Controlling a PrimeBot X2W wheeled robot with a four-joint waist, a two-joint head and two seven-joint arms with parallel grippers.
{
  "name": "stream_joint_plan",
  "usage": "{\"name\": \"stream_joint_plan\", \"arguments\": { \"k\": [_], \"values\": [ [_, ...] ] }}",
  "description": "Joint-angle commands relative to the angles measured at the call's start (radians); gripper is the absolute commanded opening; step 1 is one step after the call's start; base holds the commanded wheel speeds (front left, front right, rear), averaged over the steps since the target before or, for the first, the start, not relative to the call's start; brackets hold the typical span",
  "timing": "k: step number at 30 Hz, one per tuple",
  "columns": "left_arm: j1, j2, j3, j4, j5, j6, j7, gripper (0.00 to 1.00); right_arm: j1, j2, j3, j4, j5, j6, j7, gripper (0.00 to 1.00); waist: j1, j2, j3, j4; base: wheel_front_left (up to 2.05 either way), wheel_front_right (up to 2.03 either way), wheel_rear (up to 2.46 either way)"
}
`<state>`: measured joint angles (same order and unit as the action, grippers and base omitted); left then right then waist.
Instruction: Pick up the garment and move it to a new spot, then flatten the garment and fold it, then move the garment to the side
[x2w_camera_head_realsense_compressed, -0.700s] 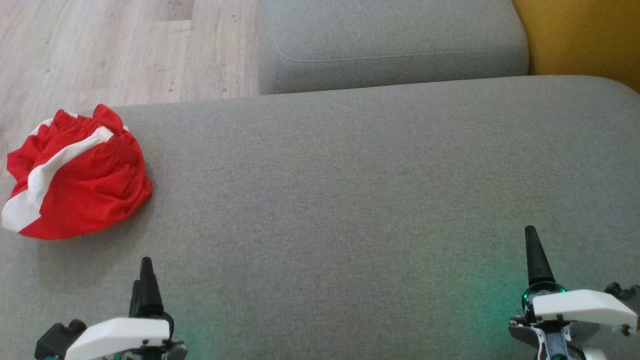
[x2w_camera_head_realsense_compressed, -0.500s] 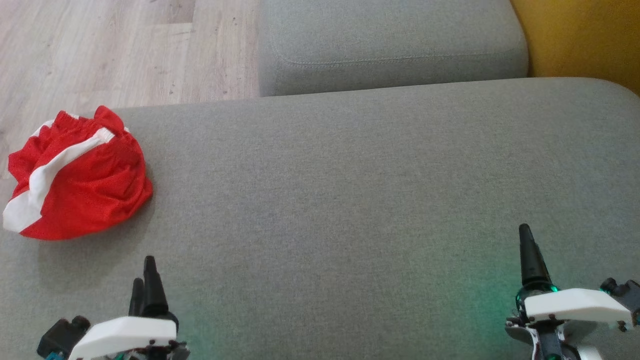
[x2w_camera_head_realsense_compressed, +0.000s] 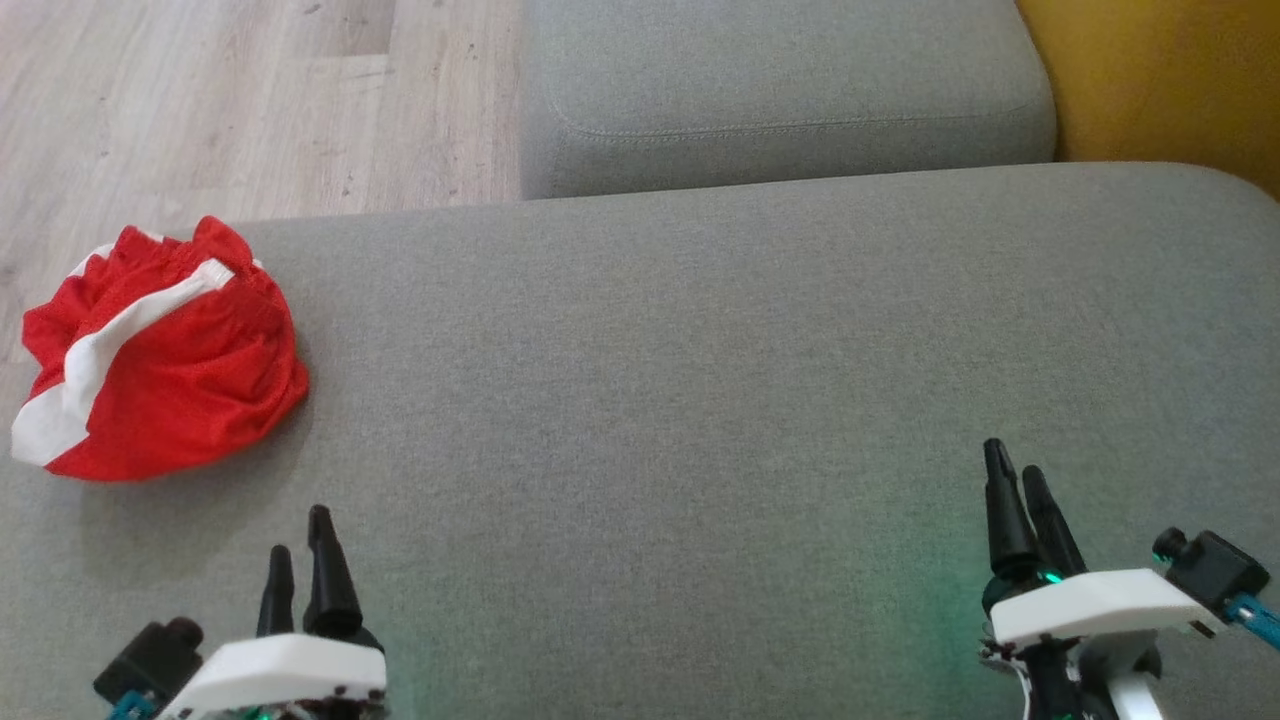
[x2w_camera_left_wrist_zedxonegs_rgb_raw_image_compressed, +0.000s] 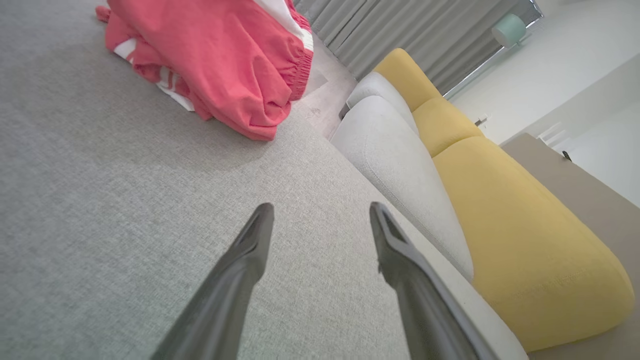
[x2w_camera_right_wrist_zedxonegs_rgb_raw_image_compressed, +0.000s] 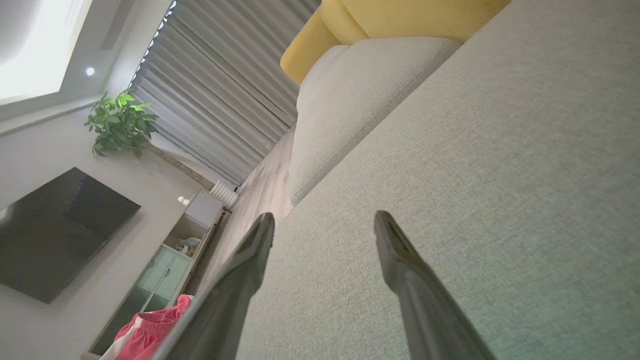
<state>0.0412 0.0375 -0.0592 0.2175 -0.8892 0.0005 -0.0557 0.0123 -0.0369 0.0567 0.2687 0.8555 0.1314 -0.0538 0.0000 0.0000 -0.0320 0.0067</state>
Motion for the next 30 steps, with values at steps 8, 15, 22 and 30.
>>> {"name": "stream_joint_plan", "arguments": {
  "k": [8,15,22,30],
  "values": [
    [-0.014,0.009,-0.006,-0.053,0.124,0.022,-0.033,1.00,-0.029,-0.009,0.042,-0.051,-0.135,0.000,-0.035,1.00,0.0000,0.0000,-0.005,0.001,0.00,0.00,0.00],
    [-0.008,0.011,-0.023,-0.065,0.216,0.039,-0.054,1.00,-0.025,-0.009,0.054,-0.053,-0.236,0.000,-0.055,1.00,0.0000,0.0000,-0.010,0.002,0.00,0.00,0.00],
    [-0.001,0.013,-0.040,-0.077,0.306,0.054,-0.074,1.00,-0.022,-0.010,0.061,-0.056,-0.335,0.000,-0.076,1.00,0.0000,0.0000,-0.012,0.003,0.00,0.00,0.00],
    [0.007,0.017,-0.056,-0.090,0.407,0.070,-0.098,1.00,-0.018,-0.010,0.072,-0.059,-0.436,-0.001,-0.099,1.00,0.0000,0.0000,-0.018,0.005,0.00,0.00,0.00]
  ]
}}
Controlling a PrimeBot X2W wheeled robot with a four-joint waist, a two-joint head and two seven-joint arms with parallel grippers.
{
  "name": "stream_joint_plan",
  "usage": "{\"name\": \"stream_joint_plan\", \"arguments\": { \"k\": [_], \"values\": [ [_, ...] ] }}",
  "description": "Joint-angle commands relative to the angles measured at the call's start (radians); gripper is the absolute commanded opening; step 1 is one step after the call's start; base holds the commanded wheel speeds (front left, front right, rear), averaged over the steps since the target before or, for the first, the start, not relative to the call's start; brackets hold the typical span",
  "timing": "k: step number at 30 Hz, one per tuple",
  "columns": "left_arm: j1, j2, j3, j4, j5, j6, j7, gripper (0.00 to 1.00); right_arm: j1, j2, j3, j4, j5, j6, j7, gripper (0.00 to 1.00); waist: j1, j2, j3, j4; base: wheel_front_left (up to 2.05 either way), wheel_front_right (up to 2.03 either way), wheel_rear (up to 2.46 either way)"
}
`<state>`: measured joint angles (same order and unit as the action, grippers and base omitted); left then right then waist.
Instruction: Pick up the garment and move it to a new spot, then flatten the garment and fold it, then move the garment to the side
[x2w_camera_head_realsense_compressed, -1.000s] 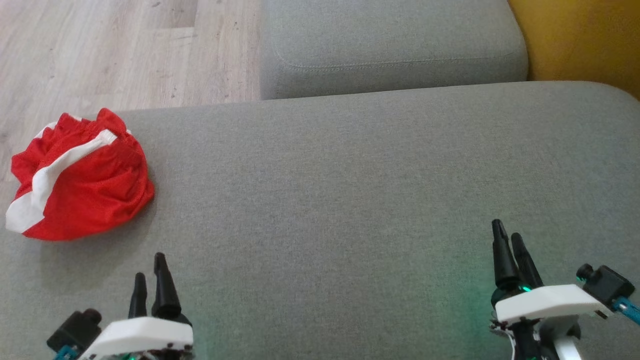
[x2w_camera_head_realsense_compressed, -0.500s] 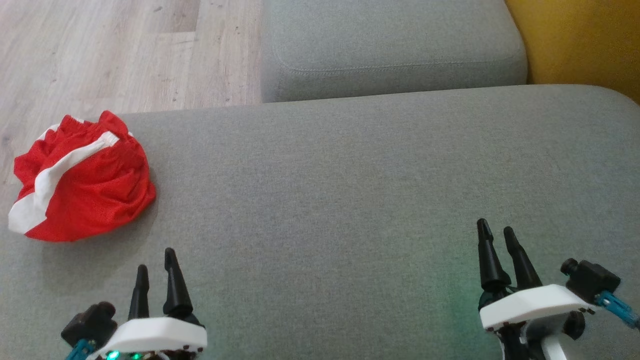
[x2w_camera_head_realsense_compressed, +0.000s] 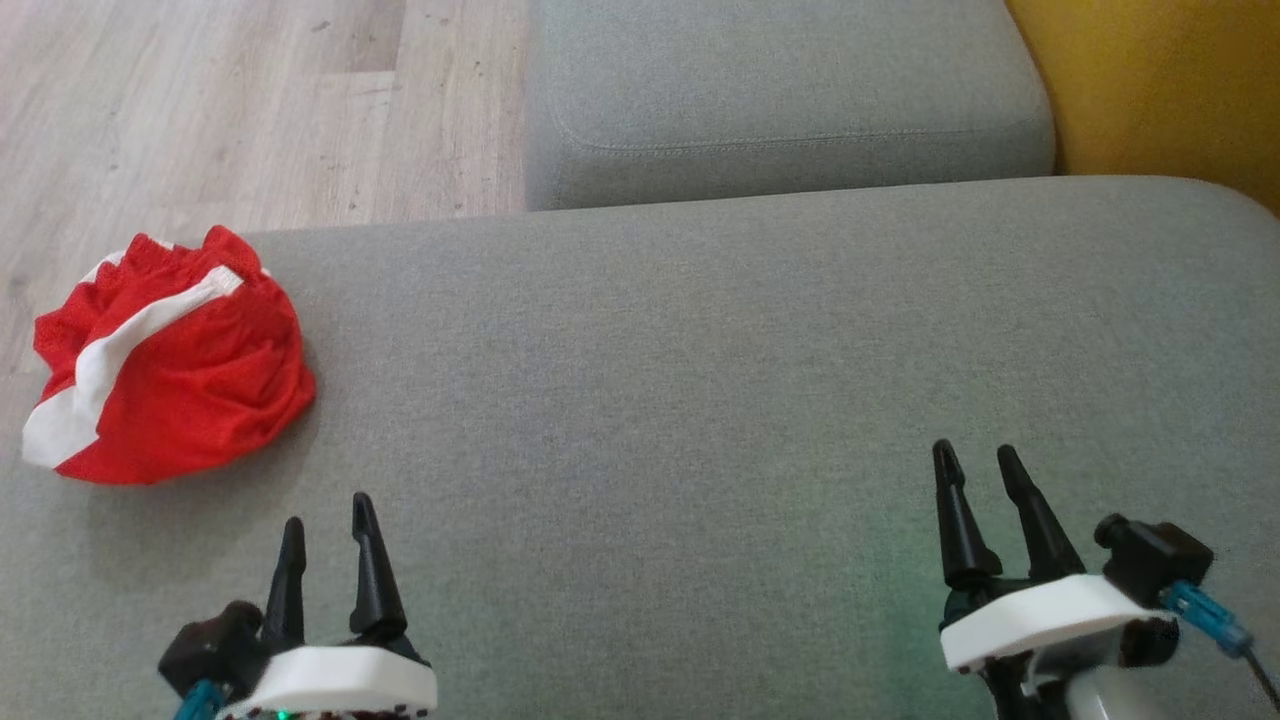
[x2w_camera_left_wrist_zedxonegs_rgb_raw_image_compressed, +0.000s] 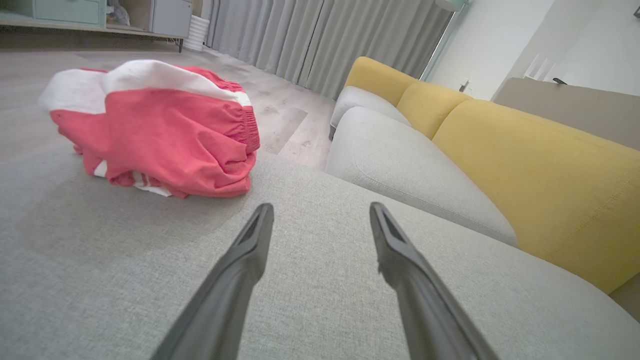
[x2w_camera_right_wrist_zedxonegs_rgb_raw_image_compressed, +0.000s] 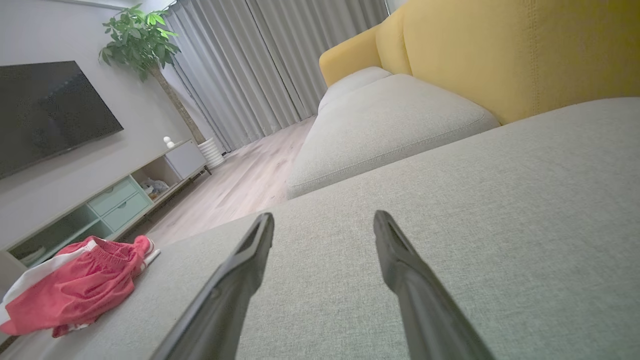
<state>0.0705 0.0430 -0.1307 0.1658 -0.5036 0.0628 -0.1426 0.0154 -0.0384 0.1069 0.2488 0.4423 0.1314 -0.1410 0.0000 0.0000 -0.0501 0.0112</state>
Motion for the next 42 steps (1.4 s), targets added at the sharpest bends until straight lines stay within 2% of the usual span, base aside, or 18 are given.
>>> {"name": "stream_joint_plan", "arguments": {
  "k": [1,20,36,42],
  "values": [
    [-0.021,0.011,0.013,-0.040,0.034,0.010,-0.014,1.00,-0.020,-0.009,0.024,-0.039,-0.035,-0.001,-0.015,1.00,0.0000,0.0000,-0.001,0.000,0.00,0.00,0.00],
    [-0.011,0.011,-0.020,-0.057,0.263,0.034,-0.070,1.00,-0.015,-0.010,0.026,-0.017,-0.212,-0.001,-0.071,1.00,0.0000,0.0000,-0.001,0.003,0.00,0.00,0.00],
    [0.001,0.009,-0.038,-0.065,0.443,0.044,-0.117,1.00,-0.014,-0.012,0.047,-0.001,-0.408,-0.001,-0.118,1.00,0.0000,0.0000,-0.003,0.003,0.00,0.00,0.00],
    [-0.001,0.008,-0.032,-0.053,0.445,0.043,-0.119,1.00,-0.015,-0.012,0.044,-0.001,-0.415,-0.001,-0.121,1.00,0.0000,0.0000,-0.001,-0.003,0.00,0.00,0.00]
  ]
}}
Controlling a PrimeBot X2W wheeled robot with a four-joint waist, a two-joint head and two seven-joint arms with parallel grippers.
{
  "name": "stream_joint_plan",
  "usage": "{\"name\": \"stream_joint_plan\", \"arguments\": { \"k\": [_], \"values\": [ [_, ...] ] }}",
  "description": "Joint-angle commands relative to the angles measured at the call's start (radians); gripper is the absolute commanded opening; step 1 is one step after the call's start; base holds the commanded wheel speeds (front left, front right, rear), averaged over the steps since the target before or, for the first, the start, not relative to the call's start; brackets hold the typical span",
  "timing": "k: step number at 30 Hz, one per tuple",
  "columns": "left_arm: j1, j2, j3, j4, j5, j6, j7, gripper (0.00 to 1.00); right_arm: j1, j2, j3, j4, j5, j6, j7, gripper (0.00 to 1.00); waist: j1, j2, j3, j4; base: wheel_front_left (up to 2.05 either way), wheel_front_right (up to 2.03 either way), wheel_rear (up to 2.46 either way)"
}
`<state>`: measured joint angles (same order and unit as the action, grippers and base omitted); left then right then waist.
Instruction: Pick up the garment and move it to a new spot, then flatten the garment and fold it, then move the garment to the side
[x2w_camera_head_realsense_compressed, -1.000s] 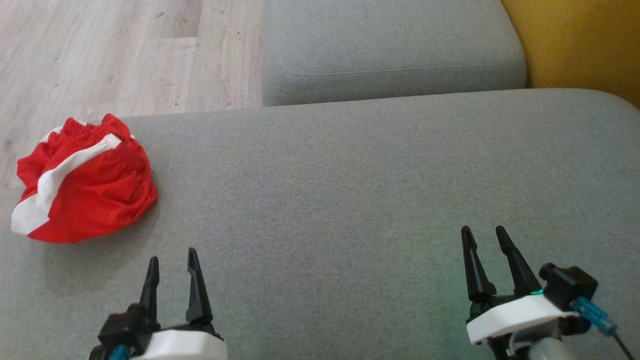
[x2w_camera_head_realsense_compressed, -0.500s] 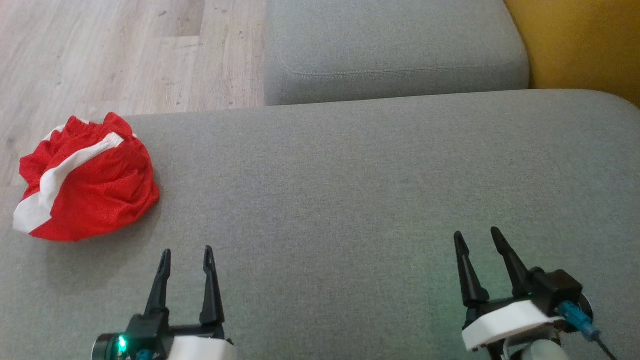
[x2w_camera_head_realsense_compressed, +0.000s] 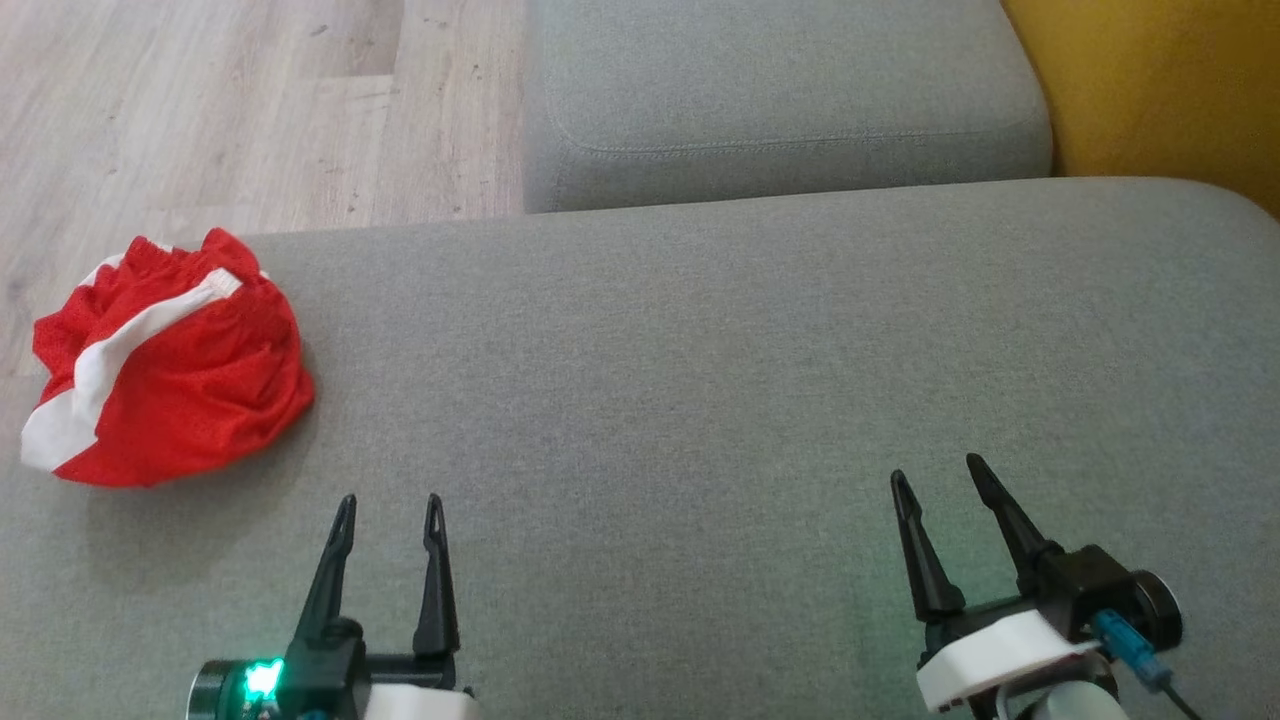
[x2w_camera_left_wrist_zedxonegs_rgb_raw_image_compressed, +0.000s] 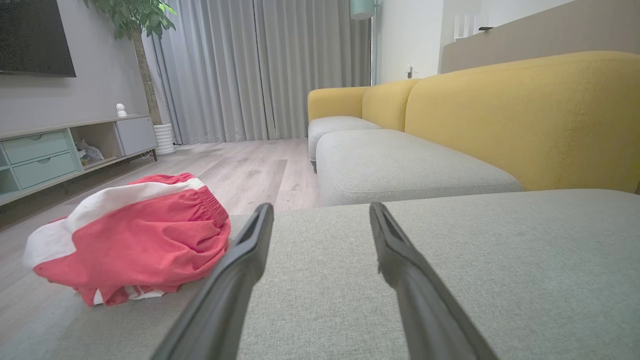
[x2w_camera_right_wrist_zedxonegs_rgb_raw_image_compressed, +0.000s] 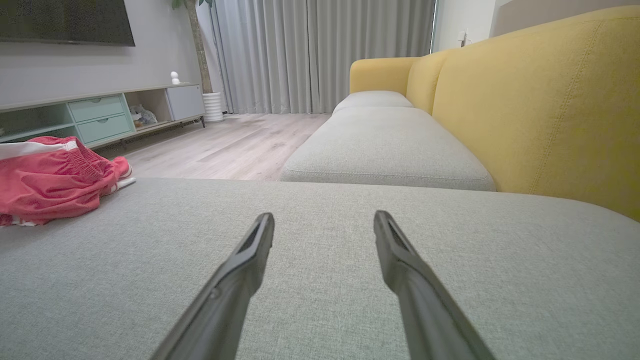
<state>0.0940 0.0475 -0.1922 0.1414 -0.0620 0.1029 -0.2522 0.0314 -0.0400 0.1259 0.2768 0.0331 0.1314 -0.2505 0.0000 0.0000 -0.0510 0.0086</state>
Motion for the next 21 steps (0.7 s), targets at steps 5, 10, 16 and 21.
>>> {"name": "stream_joint_plan", "arguments": {
  "k": [5,10,16,21],
  "values": [
    [-0.026,0.003,0.028,-0.020,-0.004,0.004,-0.010,1.00,-0.031,-0.010,0.024,-0.025,-0.007,-0.001,-0.011,1.00,0.0000,0.0000,0.001,-0.002,0.00,0.00,0.00],
    [-0.029,0.003,0.022,-0.010,-0.010,0.003,-0.010,1.00,-0.028,-0.010,0.021,-0.023,-0.007,-0.001,-0.011,1.00,0.0000,0.0000,-0.001,0.005,0.00,0.00,0.00],
    [-0.029,0.003,0.017,0.002,-0.012,0.008,-0.010,1.00,-0.018,-0.010,0.025,-0.023,-0.003,-0.001,-0.011,1.00,0.0000,0.0000,-0.002,0.055,0.00,0.00,0.00],
    [-0.029,0.003,0.017,0.004,-0.008,0.011,-0.010,1.00,-0.015,-0.010,0.029,-0.025,0.001,-0.001,-0.011,1.00,0.0000,0.0000,-0.001,0.118,0.00,0.00,0.00]
  ]
}}
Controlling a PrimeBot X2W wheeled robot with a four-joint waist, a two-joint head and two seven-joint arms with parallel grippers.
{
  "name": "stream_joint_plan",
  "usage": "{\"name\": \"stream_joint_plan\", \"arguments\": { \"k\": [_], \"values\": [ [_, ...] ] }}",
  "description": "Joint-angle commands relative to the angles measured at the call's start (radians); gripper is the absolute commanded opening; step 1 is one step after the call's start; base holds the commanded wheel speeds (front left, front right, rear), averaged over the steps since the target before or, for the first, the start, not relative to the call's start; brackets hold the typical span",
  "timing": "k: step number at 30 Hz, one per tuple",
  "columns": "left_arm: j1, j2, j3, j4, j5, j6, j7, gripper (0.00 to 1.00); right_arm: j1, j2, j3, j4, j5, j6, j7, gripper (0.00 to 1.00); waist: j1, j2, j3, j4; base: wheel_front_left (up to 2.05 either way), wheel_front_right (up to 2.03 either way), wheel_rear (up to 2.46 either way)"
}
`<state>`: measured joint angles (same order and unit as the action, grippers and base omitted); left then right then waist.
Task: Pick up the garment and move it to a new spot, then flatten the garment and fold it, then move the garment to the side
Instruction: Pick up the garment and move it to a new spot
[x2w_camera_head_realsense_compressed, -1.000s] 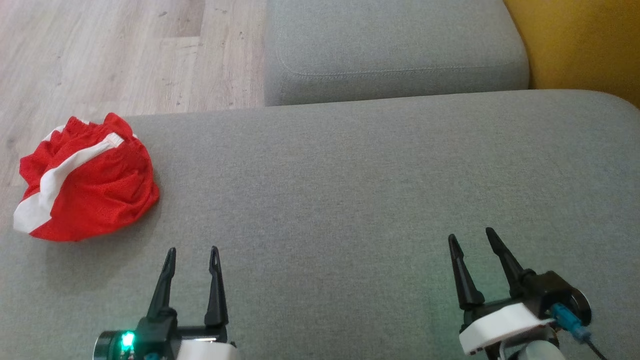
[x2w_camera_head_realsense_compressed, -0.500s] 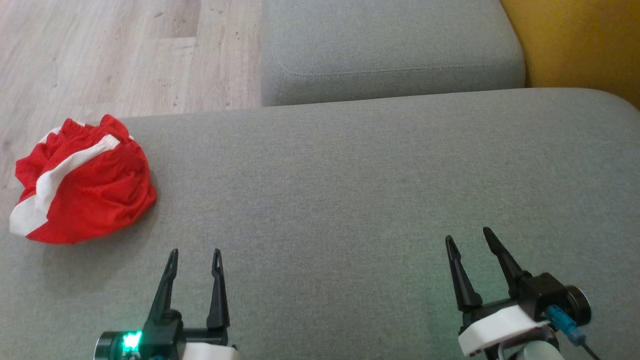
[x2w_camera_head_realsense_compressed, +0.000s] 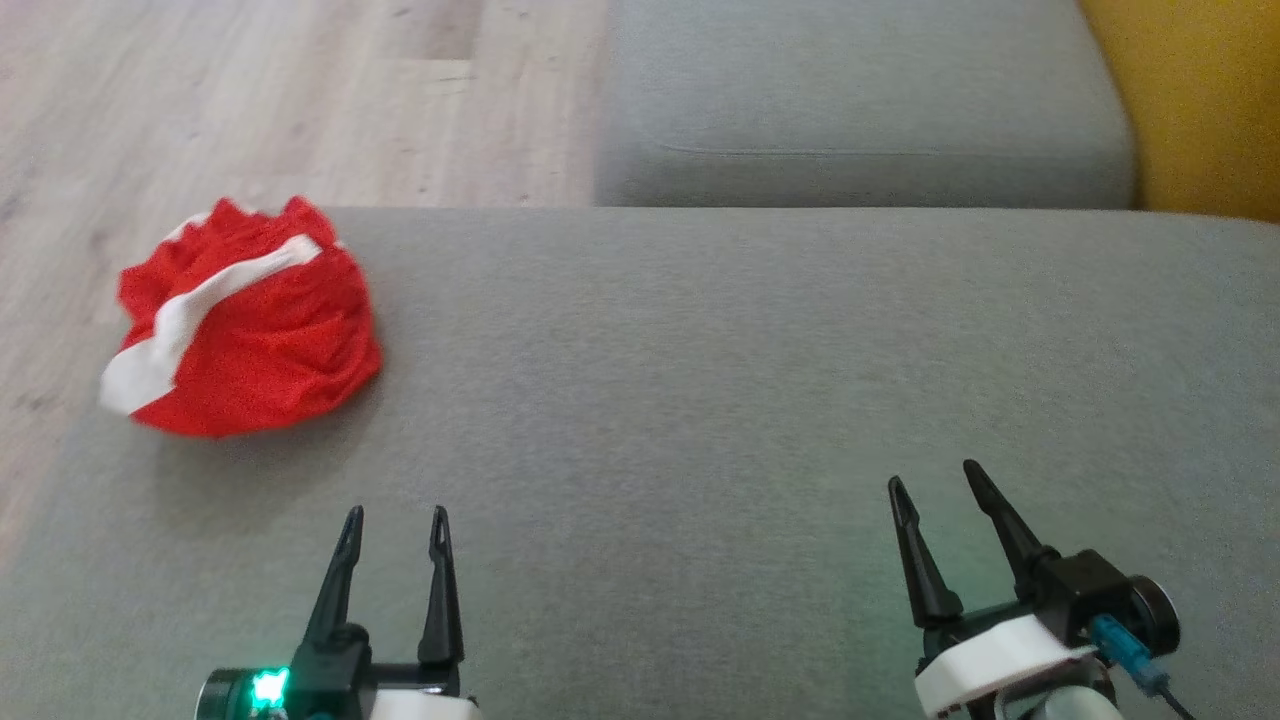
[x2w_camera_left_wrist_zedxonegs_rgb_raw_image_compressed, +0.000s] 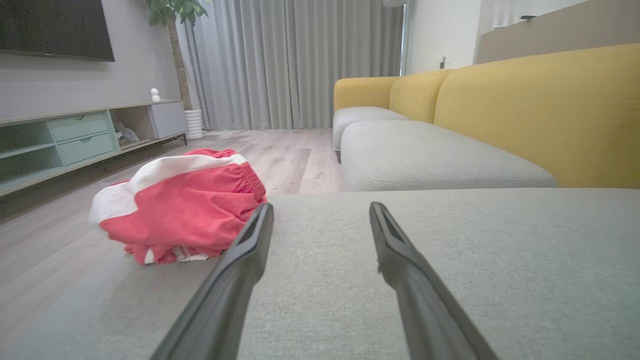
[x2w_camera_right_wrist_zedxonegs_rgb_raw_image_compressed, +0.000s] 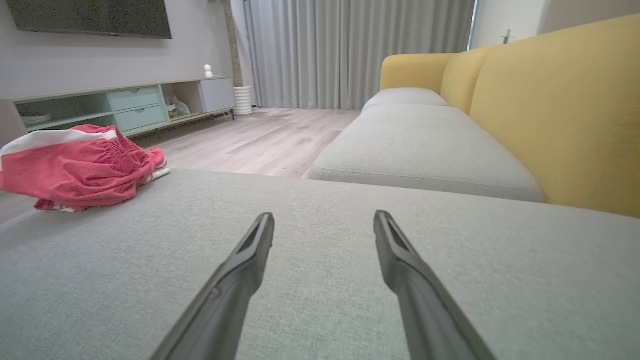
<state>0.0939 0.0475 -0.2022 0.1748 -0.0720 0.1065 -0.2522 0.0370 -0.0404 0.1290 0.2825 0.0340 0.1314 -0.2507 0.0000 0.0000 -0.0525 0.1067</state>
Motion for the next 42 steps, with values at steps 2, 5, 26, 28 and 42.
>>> {"name": "stream_joint_plan", "arguments": {
  "k": [2,5,26,28,42],
  "values": [
    [-0.027,0.003,0.030,-0.028,0.004,0.006,-0.010,1.00,-0.019,-0.010,0.027,-0.033,0.002,-0.001,-0.011,1.00,0.0000,0.0000,0.001,0.058,0.00,0.00,0.00],
    [-0.024,0.003,0.038,-0.029,0.006,0.007,-0.010,1.00,-0.020,-0.010,0.035,-0.034,0.002,-0.001,-0.011,1.00,0.0000,0.0000,0.004,0.114,0.00,0.00,0.00],
    [-0.004,0.003,0.084,-0.056,0.030,0.003,-0.010,1.00,-0.034,-0.010,0.052,-0.038,0.017,-0.001,-0.011,1.00,0.0000,0.0000,0.029,0.376,0.00,0.00,0.00],
    [-0.008,0.003,0.085,-0.060,0.039,0.006,-0.010,1.00,-0.035,-0.010,0.052,-0.037,0.010,-0.001,-0.011,1.00,0.0000,0.0000,0.038,0.380,0.00,0.00,0.00],
    [-0.261,0.091,0.151,-0.180,0.047,-0.040,-0.010,1.00,-0.083,-0.028,0.026,-0.047,-0.118,-0.001,-0.011,1.00,0.0000,0.0000,0.205,0.300,0.00,0.00,0.00]
  ]
}}
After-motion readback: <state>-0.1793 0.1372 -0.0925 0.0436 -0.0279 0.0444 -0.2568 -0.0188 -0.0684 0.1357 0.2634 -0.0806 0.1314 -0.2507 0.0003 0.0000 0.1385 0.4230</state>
